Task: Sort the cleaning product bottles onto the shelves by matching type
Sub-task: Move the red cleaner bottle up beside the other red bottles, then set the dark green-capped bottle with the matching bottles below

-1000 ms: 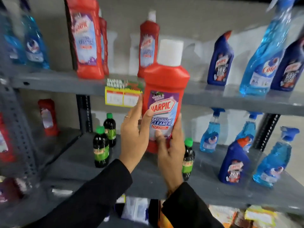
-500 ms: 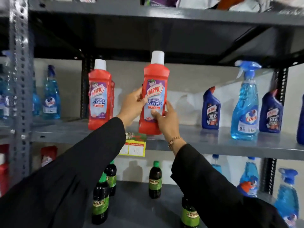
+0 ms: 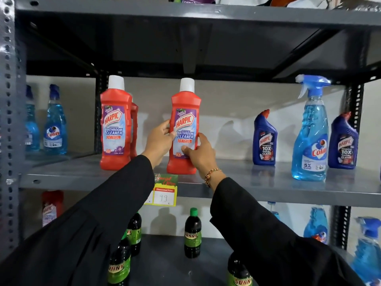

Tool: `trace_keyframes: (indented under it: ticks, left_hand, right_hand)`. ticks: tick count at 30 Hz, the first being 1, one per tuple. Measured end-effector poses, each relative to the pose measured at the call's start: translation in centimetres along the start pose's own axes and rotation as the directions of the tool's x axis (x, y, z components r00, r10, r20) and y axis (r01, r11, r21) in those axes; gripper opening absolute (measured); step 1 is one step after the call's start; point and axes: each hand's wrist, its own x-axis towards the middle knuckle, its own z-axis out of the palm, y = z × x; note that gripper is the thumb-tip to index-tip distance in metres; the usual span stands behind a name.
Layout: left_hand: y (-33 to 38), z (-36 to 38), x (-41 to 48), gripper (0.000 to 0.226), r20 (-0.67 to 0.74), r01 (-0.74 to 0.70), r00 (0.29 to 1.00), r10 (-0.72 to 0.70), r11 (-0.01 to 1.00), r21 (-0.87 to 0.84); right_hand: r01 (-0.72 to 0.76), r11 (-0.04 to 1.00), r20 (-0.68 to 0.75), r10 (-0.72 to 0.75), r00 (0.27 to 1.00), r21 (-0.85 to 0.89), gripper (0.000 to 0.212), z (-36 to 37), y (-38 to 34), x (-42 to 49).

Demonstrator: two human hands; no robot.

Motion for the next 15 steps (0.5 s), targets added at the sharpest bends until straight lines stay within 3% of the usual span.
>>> trace_keyframes:
  ticks: [2,4,6,8,9,11,13,15]
  left_hand:
    - [0.2,0.2,-0.3,0.038,-0.063,-0.005,0.998,0.011,0.996,0.091]
    - [0.3,0.6,-2.5,0.04,-0.229,-0.093,0.964,0.137,0.977,0.192]
    - [-0.2,1.7,-7.4,0.032,-0.428,-0.325,0.824,0.371,0.929,0.178]
    - [-3.1,4.1,-13.1,0.023,-0.497,-0.51,0.679,0.541,0.834,0.212]
    - [-5.6,5.5,-15.8,0.023,-0.463,-0.533,0.673,0.577,0.812,0.237]
    - [-10.7,8.1,-19.9,0.027,-0.309,-0.458,0.801,0.513,0.857,0.235]
    - [-15.2,10.6,-22.2,0.02,-0.128,-0.237,0.956,0.262,0.954,0.187]
    - [-18.1,12.9,-23.7,0.029,0.066,-0.003,0.998,-0.007,0.989,0.149]
  right_hand:
    - [0.032,0.999,0.005,-0.032,0.999,-0.022,0.05,-0.6,-0.2,-0.9]
    - [0.209,0.974,-0.134,-0.219,0.967,-0.086,0.047,-1.8,0.3,-3.2]
    - [0.513,0.819,-0.309,-0.573,0.759,-0.258,0.031,-3.0,2.5,-6.6]
    - [0.606,0.651,-0.305,-0.755,0.581,-0.457,0.022,-3.6,8.0,-10.2]
    - [0.583,0.633,-0.281,-0.763,0.582,-0.509,0.023,-3.8,11.4,-12.0]
    - [0.435,0.752,-0.274,-0.61,0.743,-0.495,0.034,-3.9,17.8,-15.6]
    - [0.189,0.868,-0.277,-0.343,0.898,-0.46,0.058,-4.2,22.9,-18.8]
    - [-0.054,0.898,-0.277,-0.077,0.958,-0.436,0.082,-4.9,26.4,-21.1]
